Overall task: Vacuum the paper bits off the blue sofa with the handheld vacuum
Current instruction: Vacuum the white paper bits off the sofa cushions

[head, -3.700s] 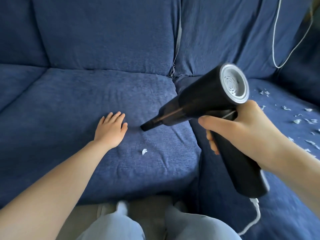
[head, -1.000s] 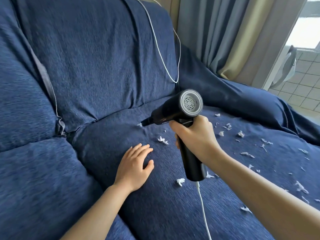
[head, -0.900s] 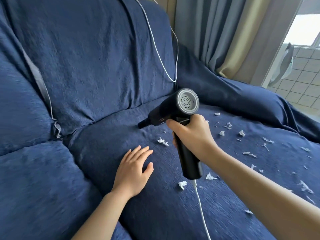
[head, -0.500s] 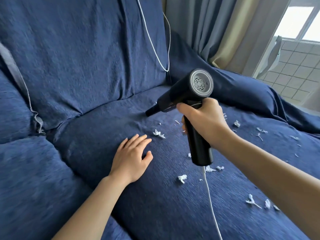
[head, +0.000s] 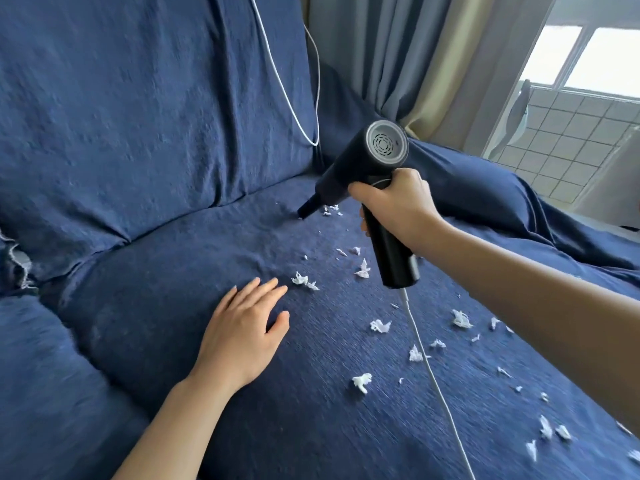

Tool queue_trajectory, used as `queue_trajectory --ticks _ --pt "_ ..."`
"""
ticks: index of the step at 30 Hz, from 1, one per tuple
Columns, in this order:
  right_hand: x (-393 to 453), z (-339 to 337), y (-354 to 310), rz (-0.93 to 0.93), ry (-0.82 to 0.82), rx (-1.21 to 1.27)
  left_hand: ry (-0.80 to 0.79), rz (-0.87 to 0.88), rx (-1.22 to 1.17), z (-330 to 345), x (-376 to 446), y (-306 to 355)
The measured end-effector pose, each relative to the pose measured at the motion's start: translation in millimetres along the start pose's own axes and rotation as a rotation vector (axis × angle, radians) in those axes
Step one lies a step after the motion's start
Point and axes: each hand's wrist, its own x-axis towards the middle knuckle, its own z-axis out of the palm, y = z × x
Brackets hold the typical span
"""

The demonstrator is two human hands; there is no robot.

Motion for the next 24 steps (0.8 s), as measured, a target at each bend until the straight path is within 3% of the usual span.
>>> queue_trajectory --ticks 15,24 --pt "35 24 3 0.078 -0.048 0.145 0.008 -0.007 0.021 -1 -3 2" --pt "54 54 -5 0.005 -0.074 0.058 0.015 -0.017 0.01 -2 -5 2"
